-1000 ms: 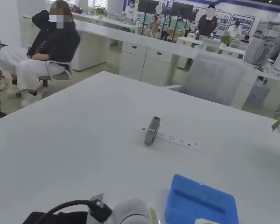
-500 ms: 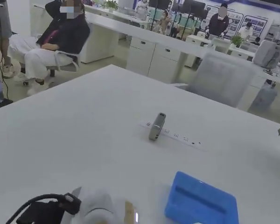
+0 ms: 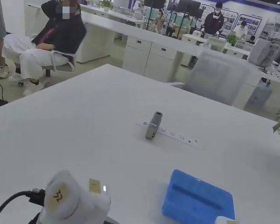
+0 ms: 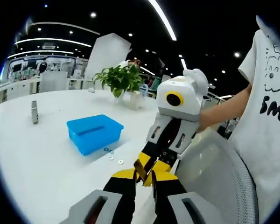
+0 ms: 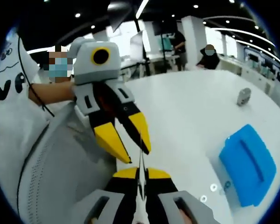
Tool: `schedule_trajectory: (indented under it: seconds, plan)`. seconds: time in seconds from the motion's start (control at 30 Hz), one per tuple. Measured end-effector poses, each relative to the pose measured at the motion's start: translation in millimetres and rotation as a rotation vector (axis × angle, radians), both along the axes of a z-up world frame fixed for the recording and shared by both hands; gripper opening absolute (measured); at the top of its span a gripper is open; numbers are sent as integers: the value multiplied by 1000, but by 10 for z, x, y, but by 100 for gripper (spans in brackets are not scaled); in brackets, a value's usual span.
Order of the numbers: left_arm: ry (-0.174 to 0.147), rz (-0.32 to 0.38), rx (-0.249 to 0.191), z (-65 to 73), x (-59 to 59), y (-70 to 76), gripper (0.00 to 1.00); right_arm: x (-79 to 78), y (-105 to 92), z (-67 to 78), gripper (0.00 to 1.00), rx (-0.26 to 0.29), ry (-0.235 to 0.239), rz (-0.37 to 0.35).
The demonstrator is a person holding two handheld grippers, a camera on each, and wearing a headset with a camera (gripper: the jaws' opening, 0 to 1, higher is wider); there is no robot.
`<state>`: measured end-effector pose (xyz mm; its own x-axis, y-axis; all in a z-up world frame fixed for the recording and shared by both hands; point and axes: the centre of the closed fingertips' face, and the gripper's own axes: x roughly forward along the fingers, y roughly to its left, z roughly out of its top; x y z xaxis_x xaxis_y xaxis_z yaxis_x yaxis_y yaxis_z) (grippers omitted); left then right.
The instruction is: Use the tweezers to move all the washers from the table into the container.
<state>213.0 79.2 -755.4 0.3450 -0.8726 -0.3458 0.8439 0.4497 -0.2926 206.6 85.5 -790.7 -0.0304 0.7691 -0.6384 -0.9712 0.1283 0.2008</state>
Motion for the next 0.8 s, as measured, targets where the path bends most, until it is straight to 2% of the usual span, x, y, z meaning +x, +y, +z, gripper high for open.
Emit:
schedule_trajectory:
  seconds: [0.1, 0.2, 0.3, 0.43, 0.6, 0.7, 0.77, 0.8]
  plan:
    - [2, -29, -25, 48, 10, -24, 10, 8, 5, 32, 2, -10, -20, 32]
    - [-31, -42, -19, 86, 65, -20, 4, 23, 21, 75, 2, -6, -39, 44]
    - [-33, -52, -17, 104, 90, -20, 2, 48, 34, 84, 2, -12, -69, 45]
    - [-64, -64, 21, 109, 85, -36, 2, 82, 61, 52, 3, -18, -106, 41]
    - [-82, -44, 53, 96, 97, -61, 2, 90, 121, 41, 3, -30, -149, 37]
    - [-117, -39, 96, 74, 122, -69, 2, 145, 121, 9, 3, -52, -210, 21]
    - [-145, -34, 110, 83, 149, -89, 1, 168, 130, 12, 3, -42, -215, -6]
    - [-145, -31, 112, 80, 157, -98, 0, 174, 129, 5, 3, -37, -212, -22]
